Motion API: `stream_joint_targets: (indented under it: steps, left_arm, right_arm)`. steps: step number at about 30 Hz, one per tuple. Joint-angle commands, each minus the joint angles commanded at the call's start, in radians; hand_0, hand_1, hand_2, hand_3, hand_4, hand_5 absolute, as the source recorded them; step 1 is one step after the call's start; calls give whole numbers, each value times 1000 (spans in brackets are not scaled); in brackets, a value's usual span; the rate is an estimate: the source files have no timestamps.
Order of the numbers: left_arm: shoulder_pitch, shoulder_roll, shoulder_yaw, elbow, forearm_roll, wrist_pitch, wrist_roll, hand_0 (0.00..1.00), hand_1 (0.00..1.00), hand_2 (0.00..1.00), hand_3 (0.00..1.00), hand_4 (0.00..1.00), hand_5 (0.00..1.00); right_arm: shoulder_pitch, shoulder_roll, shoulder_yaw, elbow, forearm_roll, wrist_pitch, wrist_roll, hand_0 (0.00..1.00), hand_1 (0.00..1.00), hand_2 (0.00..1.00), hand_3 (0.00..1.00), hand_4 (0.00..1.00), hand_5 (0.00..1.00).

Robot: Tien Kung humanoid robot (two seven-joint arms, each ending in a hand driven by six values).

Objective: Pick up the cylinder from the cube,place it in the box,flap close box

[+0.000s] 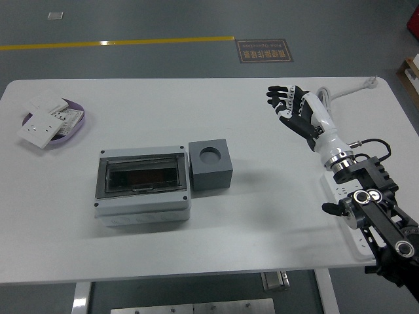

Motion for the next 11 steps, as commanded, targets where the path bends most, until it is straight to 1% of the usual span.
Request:
stream_joint_targets:
  steps: [5, 11]
  left_arm:
    - [-5, 6, -2, 0, 1, 0, -2, 923, 852, 854, 951, 2, 2]
    - [-7, 7, 0, 0, 0, 0, -1, 923, 852, 854, 951, 2, 2]
  right_arm:
    - [4, 4, 6, -1, -1, 2, 2, 749, 695, 690, 672, 517, 320]
    - [0, 7, 16, -1, 3, 7, 6, 749, 695, 691, 673, 518, 314]
